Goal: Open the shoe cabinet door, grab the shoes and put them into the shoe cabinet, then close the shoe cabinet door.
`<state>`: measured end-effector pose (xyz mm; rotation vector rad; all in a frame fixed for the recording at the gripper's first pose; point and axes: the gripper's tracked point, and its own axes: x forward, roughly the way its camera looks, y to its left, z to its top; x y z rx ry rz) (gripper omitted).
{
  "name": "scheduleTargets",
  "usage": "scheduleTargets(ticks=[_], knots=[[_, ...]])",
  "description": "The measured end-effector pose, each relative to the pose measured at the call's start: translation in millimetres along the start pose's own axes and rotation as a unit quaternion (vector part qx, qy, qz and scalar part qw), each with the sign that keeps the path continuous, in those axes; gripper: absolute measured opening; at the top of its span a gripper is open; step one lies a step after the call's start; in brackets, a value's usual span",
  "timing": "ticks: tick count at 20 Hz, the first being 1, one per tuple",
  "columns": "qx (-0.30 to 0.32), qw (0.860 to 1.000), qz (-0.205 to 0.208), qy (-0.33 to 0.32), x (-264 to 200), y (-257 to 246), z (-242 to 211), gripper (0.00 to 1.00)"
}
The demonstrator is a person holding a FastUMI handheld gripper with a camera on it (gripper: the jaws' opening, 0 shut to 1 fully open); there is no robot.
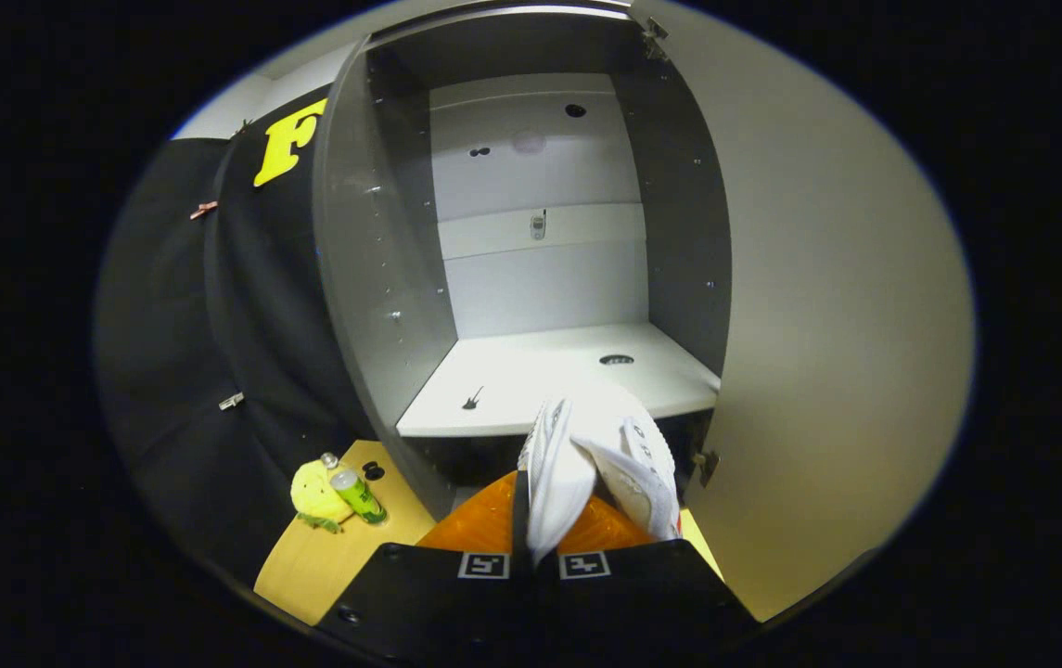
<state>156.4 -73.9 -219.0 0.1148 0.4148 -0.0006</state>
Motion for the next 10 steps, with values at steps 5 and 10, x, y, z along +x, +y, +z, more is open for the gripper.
scheduleTargets(ticks=[5, 10], knots=[[-0.006, 1.000, 0.013, -0.011, 69, -3, 51, 0.05], [-0.035, 0.999, 0.031, -0.019, 138, 5, 82, 0.05]])
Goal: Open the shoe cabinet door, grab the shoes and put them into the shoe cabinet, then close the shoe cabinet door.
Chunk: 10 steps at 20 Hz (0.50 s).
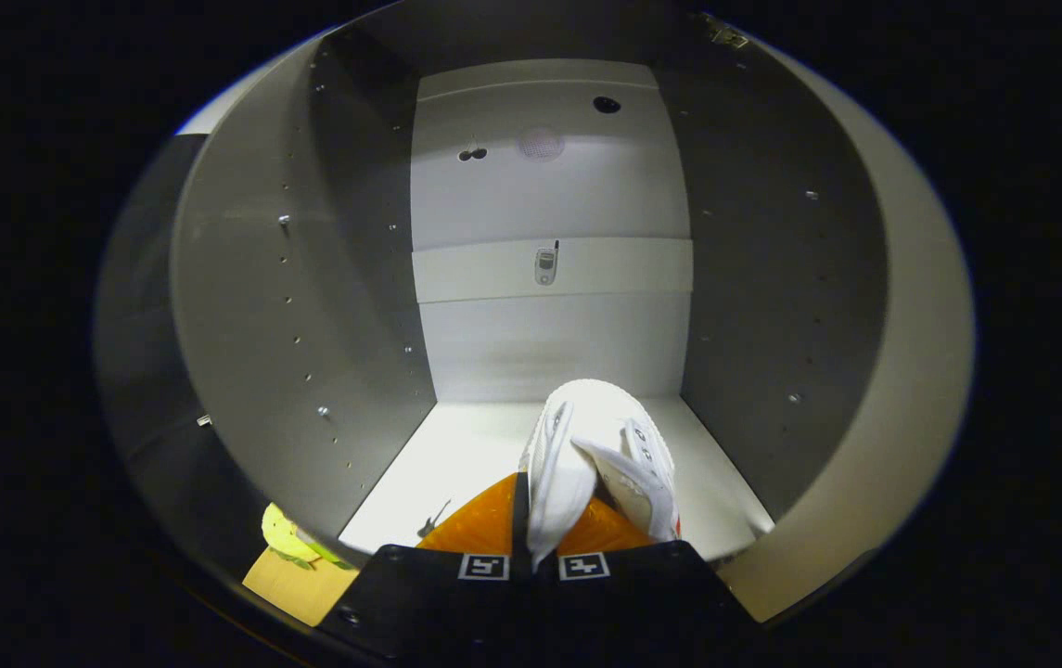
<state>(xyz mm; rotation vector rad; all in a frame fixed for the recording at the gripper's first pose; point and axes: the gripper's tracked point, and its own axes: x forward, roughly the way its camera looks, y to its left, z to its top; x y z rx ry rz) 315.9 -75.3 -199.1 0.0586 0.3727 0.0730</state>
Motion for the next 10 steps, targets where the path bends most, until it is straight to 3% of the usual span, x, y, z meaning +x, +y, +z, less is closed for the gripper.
scheduleTargets(ticks=[6, 10], knots=[[-0.001, 1.000, 0.010, 0.023, 70, -4, -4, 0.05], [0.017, 0.999, 0.011, 0.040, 82, -6, -6, 0.04]])
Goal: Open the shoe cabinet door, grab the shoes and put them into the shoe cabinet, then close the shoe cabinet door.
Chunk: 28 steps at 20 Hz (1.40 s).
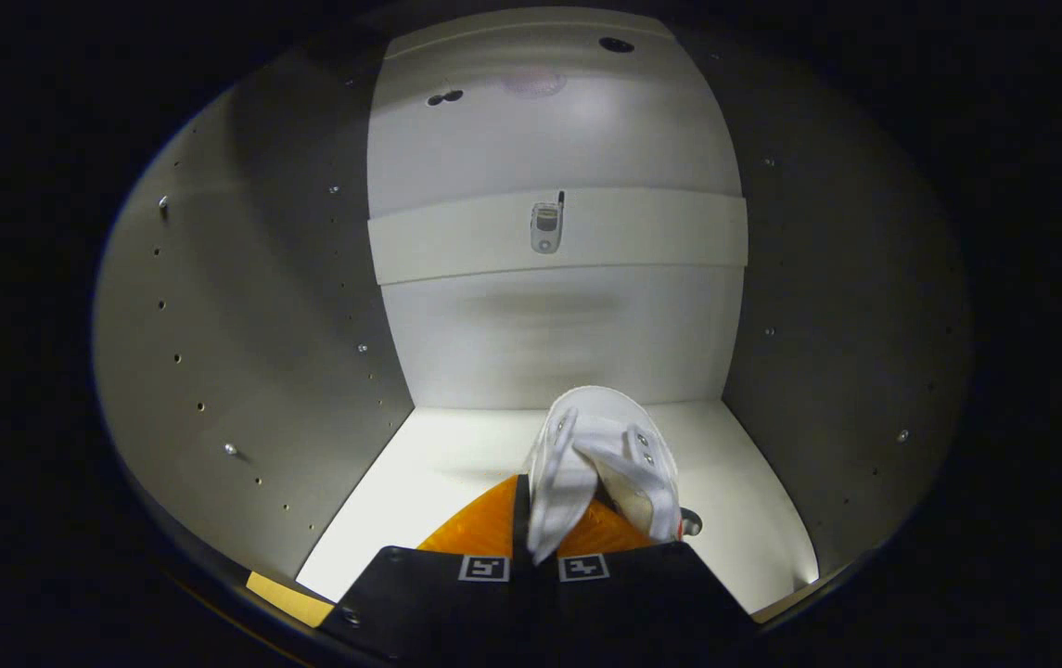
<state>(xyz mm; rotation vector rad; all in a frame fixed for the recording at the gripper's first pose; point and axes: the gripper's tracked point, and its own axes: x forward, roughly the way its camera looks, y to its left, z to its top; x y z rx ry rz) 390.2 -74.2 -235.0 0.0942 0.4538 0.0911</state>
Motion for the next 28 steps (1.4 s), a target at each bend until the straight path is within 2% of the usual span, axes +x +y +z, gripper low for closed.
scheduleTargets(ticks=[7, 11, 19, 20, 23, 26, 27, 28], knots=[[-0.015, 1.000, 0.012, 0.021, 7, 11, -13, 0.05], [-0.010, 0.999, 0.006, 0.038, 6, 8, -19, 0.06], [-0.004, 1.000, 0.005, 0.021, -10, 5, -16, 0.13], [-0.004, 1.000, 0.004, 0.015, -17, 5, -12, 0.23], [-0.006, 1.000, 0.002, 0.000, -36, 6, -6, 0.33], [-0.001, 1.000, 0.001, -0.028, -66, 9, 5, 0.68], [0.000, 0.999, 0.000, -0.036, -76, 12, 8, 0.74], [-0.002, 0.999, -0.001, -0.041, -87, 14, 9, 0.87]])
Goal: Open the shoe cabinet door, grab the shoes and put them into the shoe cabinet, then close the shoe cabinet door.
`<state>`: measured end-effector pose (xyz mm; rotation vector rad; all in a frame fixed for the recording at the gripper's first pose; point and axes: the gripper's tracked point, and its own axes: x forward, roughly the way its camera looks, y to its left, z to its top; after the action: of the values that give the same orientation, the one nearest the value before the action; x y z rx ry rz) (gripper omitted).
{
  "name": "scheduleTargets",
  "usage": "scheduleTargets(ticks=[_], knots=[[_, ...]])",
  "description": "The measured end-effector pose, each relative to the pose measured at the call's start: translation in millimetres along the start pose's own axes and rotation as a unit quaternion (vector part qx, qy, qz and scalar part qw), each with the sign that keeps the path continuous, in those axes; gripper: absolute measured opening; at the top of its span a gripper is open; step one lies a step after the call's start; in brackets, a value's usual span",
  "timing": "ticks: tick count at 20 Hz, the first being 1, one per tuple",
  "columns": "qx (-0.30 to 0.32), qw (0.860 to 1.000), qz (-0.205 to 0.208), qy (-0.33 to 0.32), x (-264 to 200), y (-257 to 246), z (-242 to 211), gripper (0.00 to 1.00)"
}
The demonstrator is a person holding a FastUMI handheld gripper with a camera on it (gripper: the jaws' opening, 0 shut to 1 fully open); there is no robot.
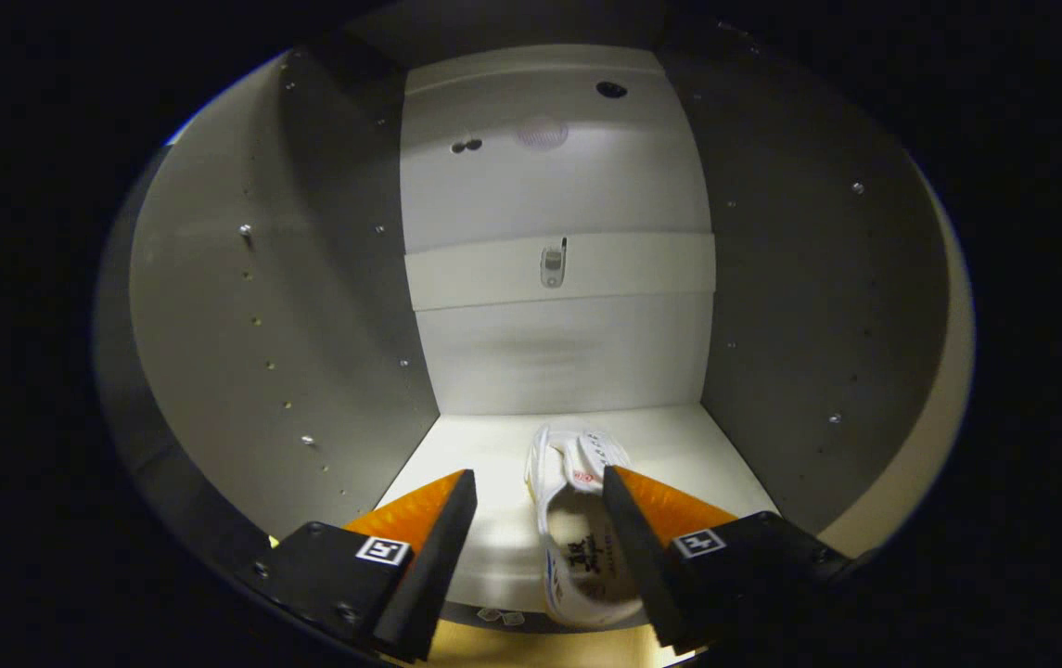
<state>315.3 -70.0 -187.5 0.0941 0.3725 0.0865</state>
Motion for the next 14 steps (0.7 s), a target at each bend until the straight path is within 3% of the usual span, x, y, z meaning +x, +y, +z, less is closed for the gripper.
scheduleTargets(ticks=[3, 14], knots=[[-0.008, 1.000, -0.002, -0.012, -40, 11, 5, 0.98], [0.009, 0.997, 0.001, -0.076, -265, 40, 10, 0.98]])
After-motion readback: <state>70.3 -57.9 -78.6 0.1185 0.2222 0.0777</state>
